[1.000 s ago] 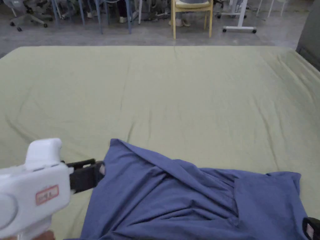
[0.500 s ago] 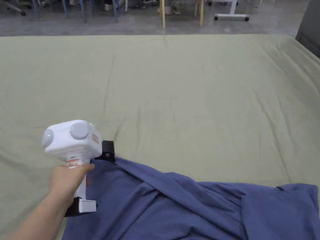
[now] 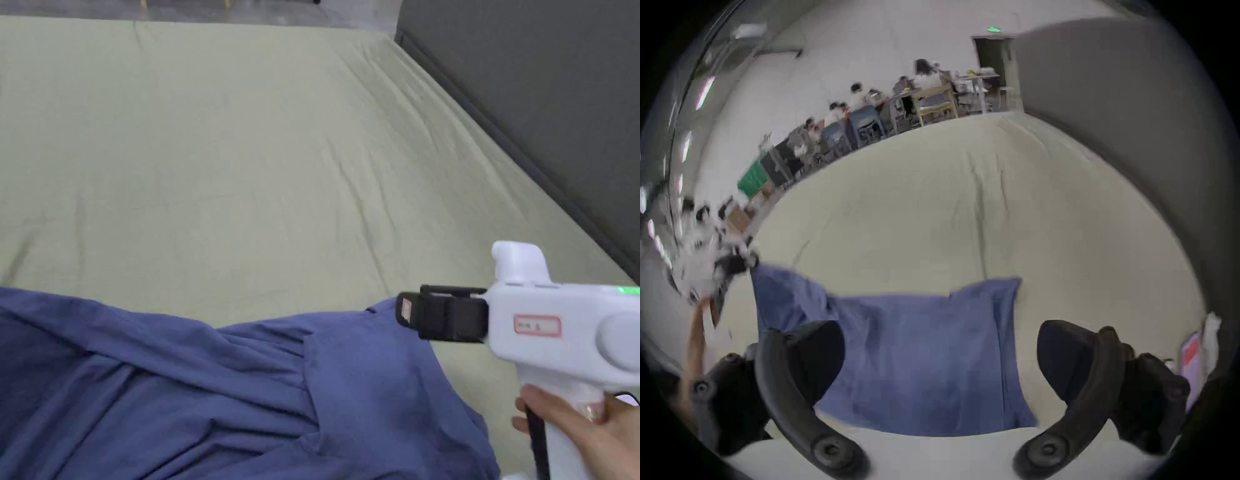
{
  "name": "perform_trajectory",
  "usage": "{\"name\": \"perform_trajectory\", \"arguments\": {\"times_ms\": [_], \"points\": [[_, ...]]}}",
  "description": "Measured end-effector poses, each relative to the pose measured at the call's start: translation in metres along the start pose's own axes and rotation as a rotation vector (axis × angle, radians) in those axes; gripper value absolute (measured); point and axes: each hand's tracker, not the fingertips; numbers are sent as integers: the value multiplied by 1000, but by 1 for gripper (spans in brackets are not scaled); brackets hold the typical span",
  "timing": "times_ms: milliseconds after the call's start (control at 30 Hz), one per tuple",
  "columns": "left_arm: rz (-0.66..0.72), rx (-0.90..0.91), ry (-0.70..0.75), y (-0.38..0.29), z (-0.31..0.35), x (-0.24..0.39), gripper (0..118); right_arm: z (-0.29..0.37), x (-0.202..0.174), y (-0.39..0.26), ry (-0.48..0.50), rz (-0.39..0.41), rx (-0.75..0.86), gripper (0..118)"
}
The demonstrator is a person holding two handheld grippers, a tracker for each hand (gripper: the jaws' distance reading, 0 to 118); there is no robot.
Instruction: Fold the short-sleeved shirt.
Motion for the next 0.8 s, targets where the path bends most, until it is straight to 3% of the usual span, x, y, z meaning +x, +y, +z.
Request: {"name": "perform_trajectory", "arguments": {"times_ms": [100,167,200,233,267,300,333,367,433,533,667,800], "points": [[-22,2,4,-8,7,10,1,-63,41,47,24,-255,-192,118],[-18,-5,-6,-8,1,14,1,-104,61,56,-3,-343,-274,111],[-13,-11,-11,-8,-3,16,1,-121,66,56,-66,-348,-353,87],[-11,-23,-18,-7,-7,17,1,-126,55,42,-69,-355,-386,56],[-11,-26,-18,-7,-11,18,1,-130,53,37,-66,-351,-427,37],[-11,-31,-14,-7,-14,20,1,-127,47,35,-154,-298,-425,25],[-13,-34,-13,-7,-16,20,1,-119,44,37,-178,-238,-385,13],[-17,-36,-12,-7,-17,21,1,-114,52,41,-95,-242,-344,10],[-31,-25,-5,-4,-16,20,1,-94,44,44,-77,-240,-286,10],[-5,88,-43,5,14,23,1,-61,18,57,-50,-123,-212,9],[20,238,-141,37,78,31,1,4,-17,90,90,-66,-37,9],[-65,432,-163,93,163,50,1,84,-59,153,188,27,157,9]]}}
